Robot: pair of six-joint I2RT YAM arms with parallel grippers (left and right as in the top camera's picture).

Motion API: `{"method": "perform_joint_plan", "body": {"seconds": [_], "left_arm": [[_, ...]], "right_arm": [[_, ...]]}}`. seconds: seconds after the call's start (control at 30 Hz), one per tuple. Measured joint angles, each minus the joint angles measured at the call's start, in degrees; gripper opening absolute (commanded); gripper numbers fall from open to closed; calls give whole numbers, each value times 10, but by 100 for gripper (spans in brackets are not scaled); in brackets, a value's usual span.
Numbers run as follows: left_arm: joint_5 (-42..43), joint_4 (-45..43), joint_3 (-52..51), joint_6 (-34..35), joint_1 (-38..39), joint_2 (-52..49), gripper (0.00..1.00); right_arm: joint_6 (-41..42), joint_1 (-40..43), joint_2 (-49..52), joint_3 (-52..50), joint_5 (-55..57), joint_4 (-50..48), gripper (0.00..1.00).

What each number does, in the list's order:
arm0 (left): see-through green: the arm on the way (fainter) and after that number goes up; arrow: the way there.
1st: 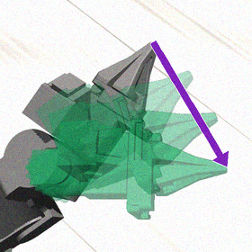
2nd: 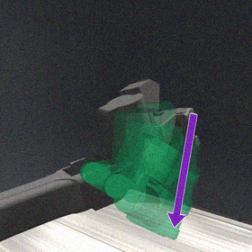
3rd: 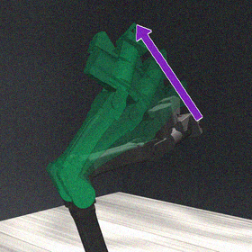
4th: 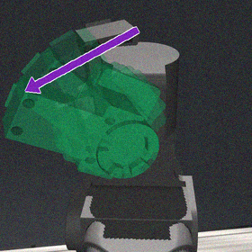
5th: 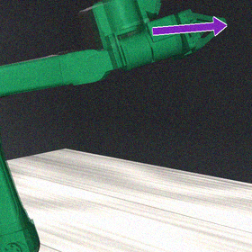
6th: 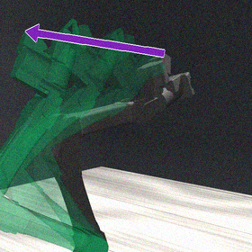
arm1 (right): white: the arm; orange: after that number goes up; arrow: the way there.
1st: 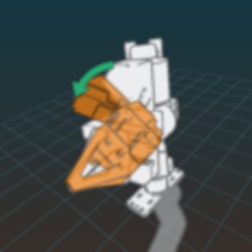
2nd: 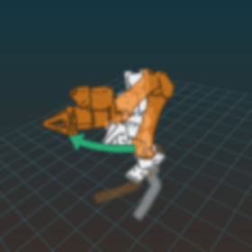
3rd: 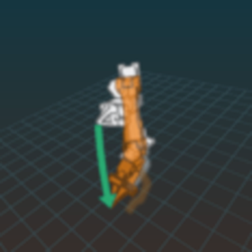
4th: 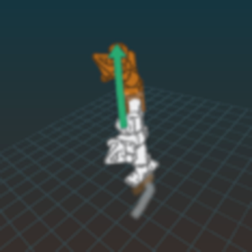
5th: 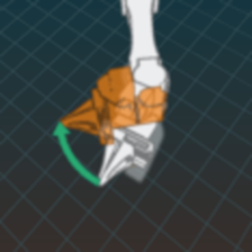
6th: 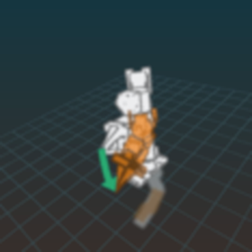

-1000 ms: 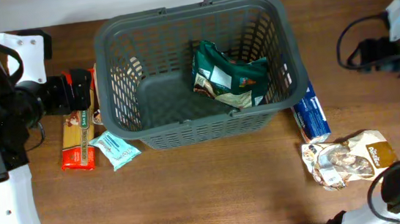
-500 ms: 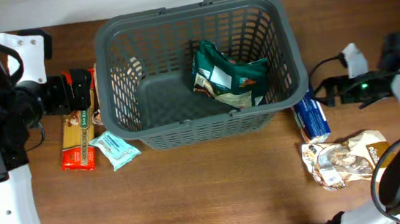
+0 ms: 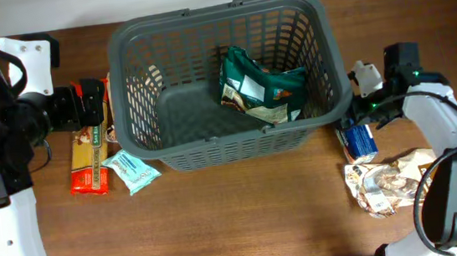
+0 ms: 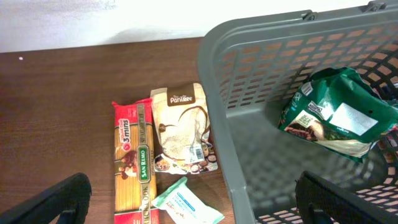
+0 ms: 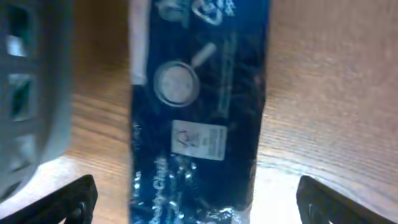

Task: Pack container
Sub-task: 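Grasp the blue box with the right gripper and lift it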

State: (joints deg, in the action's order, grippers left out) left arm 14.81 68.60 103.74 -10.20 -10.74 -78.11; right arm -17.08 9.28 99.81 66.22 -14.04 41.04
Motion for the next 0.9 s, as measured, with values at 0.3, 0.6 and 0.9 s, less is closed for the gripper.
{"method": "perform_joint_plan", "body": {"seconds": [0.3, 0.6, 0.9], "left_arm": [[0, 0, 0, 0, 0, 0, 99], [0, 0, 0, 0, 0, 0, 99], [0, 0, 0, 0, 0, 0, 99]], "right_arm": [[17, -1, 0, -37, 31, -24, 77], [26, -2, 0, -37, 30, -21, 53], [56, 2, 0, -29, 20, -1, 38]]}}
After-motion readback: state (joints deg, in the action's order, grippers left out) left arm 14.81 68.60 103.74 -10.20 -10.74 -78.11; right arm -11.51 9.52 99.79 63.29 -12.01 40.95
